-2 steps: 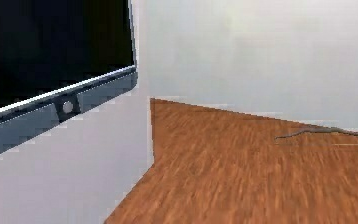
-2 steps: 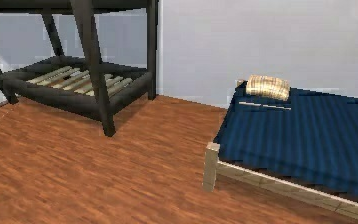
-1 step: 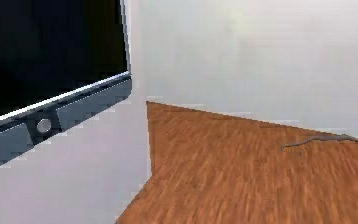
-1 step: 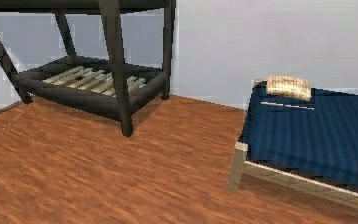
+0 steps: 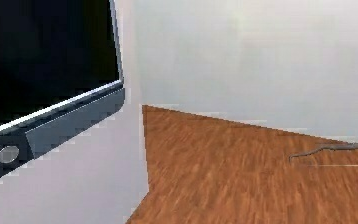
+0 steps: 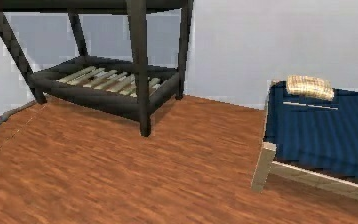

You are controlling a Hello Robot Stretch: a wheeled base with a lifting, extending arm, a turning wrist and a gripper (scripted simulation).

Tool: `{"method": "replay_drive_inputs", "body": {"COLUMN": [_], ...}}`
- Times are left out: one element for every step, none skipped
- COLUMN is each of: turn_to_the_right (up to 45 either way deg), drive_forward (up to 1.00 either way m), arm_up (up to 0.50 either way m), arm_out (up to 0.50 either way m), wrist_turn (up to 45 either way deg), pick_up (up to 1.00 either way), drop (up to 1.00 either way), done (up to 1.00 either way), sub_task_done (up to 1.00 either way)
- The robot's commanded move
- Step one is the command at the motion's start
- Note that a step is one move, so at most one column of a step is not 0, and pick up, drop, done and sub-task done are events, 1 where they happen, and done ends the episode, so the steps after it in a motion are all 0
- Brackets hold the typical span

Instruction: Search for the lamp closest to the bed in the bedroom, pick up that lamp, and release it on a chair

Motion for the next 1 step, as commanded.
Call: {"method": "replay_drive_inputs", "body": {"turn_to_the_right": [18.0], "drive_forward": [0.00], "arm_up": [0.00], "arm_out": [0.00], "wrist_turn": [0.0], "pick_up": [0.00], "drop": [0.00], "done": [0.00], "sub_task_done": [0.00]}}
